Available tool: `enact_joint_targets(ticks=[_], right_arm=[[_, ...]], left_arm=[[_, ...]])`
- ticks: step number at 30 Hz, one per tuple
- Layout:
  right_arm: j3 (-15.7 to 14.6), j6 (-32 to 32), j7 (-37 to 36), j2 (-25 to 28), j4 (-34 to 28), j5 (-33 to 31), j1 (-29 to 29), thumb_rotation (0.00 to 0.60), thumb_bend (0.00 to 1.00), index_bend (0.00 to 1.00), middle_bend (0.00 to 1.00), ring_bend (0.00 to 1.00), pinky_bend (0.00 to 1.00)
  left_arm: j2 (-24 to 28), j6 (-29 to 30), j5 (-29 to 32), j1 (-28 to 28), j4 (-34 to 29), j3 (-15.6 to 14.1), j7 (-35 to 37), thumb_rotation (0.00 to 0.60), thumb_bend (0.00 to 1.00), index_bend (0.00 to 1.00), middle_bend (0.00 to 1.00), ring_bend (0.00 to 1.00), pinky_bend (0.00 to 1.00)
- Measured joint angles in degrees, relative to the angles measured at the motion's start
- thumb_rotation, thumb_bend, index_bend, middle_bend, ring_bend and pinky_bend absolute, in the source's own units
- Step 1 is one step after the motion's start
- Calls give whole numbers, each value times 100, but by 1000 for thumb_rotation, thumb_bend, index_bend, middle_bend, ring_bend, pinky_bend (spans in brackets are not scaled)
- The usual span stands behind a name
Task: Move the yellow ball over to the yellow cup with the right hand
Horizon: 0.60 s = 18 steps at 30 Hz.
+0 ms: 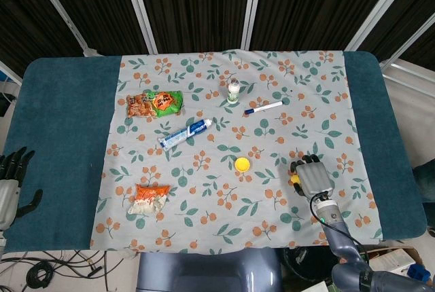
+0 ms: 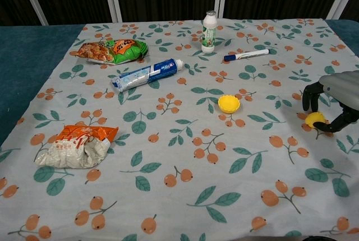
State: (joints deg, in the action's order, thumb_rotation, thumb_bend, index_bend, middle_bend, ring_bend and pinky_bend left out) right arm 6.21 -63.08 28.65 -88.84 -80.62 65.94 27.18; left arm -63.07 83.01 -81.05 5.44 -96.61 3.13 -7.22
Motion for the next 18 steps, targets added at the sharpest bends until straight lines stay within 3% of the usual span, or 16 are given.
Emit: enact_joint_targets(ticks=[18], right_arm=[[-17, 58, 6, -39, 78, -57, 18, 600, 262, 475, 460, 236, 184]], left_arm=[[-4, -3, 3, 4, -6, -1, -17, 600, 375, 0, 0, 0, 0]])
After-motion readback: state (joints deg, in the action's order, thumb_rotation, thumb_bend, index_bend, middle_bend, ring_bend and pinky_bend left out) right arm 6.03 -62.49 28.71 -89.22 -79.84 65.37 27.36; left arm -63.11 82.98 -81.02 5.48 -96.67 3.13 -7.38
